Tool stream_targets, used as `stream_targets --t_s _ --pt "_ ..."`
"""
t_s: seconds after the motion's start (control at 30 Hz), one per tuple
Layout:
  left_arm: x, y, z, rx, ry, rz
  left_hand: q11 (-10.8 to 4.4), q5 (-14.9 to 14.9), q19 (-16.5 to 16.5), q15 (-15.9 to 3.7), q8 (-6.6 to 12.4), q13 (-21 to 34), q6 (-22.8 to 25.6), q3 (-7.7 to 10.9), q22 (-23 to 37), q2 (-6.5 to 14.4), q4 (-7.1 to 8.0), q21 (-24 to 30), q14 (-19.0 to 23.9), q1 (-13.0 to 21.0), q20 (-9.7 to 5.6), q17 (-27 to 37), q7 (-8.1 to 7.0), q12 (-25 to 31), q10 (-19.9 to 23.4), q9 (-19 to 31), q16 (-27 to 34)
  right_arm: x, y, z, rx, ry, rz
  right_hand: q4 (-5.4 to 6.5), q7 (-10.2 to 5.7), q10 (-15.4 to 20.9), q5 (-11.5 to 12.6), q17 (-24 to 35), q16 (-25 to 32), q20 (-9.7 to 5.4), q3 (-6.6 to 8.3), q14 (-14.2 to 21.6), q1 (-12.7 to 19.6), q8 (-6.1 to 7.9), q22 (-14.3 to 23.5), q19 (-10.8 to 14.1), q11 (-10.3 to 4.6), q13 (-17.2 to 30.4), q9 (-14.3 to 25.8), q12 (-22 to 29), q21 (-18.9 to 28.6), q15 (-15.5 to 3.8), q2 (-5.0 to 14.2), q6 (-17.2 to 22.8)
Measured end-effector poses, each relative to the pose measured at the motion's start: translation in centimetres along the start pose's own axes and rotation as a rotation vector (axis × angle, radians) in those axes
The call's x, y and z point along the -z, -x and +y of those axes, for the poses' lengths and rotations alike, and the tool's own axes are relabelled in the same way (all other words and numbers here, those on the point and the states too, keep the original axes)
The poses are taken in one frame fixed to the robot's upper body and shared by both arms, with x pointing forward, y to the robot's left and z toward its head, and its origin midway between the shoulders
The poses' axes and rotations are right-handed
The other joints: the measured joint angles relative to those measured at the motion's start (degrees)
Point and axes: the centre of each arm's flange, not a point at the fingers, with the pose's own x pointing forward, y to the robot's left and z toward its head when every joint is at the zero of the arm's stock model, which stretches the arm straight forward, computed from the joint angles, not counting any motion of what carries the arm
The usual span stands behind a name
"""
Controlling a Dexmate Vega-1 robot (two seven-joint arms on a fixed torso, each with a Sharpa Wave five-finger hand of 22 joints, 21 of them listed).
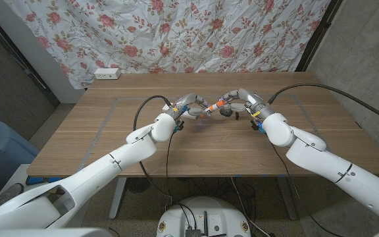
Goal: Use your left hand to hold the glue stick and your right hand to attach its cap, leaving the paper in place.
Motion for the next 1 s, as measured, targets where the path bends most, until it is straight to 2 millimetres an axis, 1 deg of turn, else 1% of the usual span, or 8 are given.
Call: stream_targets --t_s 0.17,0.6,0.67,0.8,1.0 --pt "0.08 0.08 0.0 0.0 0.0 0.001 0.0 -0.1 0.0 0.0 0.0 0.0 0.0 0.0 0.0 0.0 0.0 0.0 0.0 0.0 0.0 0.0 0.0 0.0 0.0 0.0 0.0 -0.07 -0.01 0.09 -0.002 -0.001 -0.002 -0.24 0.0 0.0 0.0 0.0 0.0 0.0 -0.24 0.0 0.0 0.0 0.0 0.0 0.0 0.0 0.0 0.0 0.0 0.0 0.0 0.0" --pt "0.13 0.14 -0.02 -0.002 0.002 0.003 0.0 -0.2 0.0 0.0 -0.02 0.0 0.0 0.22 0.0 0.0 -0.22 0.0 0.0 0.0 0.0 0.0 -0.01 0.0 0.0 0.0 0.0 -0.26 -0.02 0.23 -0.002 0.007 -0.003 -0.24 0.0 0.0 0.0 0.0 0.0 0.0 -0.24 0.0 0.0 0.0 0.0 0.0 0.0 0.0 0.0 0.0 0.0 0.0 0.0 0.0" --pt "0.13 0.15 -0.03 -0.003 0.002 0.003 0.0 -0.2 0.0 0.0 -0.14 0.0 0.0 0.23 0.0 0.0 -0.22 0.0 0.0 0.0 0.0 0.0 -0.01 0.0 0.0 0.0 0.0 -0.28 -0.03 0.24 -0.002 0.007 -0.003 -0.24 0.0 0.0 0.0 0.0 0.0 0.0 -0.24 0.0 0.0 -0.36 0.0 0.0 0.0 0.0 0.0 0.0 0.0 0.0 0.0 0.0" --pt "0.11 0.19 -0.06 -0.003 0.003 0.003 0.0 -0.1 0.0 0.0 -0.22 0.0 0.0 0.22 0.0 0.0 -0.22 0.0 0.0 0.0 0.0 0.0 -0.02 -0.1 0.0 0.0 0.0 -0.36 -0.09 0.23 -0.003 0.007 -0.004 0.01 0.0 -0.2 0.0 0.0 0.0 0.0 -0.48 0.0 0.0 -0.36 0.0 0.0 0.22 0.0 0.0 0.0 0.0 0.0 0.0 0.0" --pt "0.07 0.22 -0.07 -0.003 0.004 0.001 0.0 -0.1 0.0 0.0 -0.25 0.0 0.0 0.23 0.0 0.0 -0.22 0.0 0.0 0.0 0.0 0.0 -0.02 -0.2 0.0 0.0 0.0 -0.34 -0.14 0.31 -0.006 0.008 -0.003 0.01 0.0 -0.2 0.0 0.0 0.0 0.0 -0.48 0.0 0.0 -0.36 0.0 0.0 0.21 0.0 0.0 0.0 0.0 0.0 0.0 0.0"
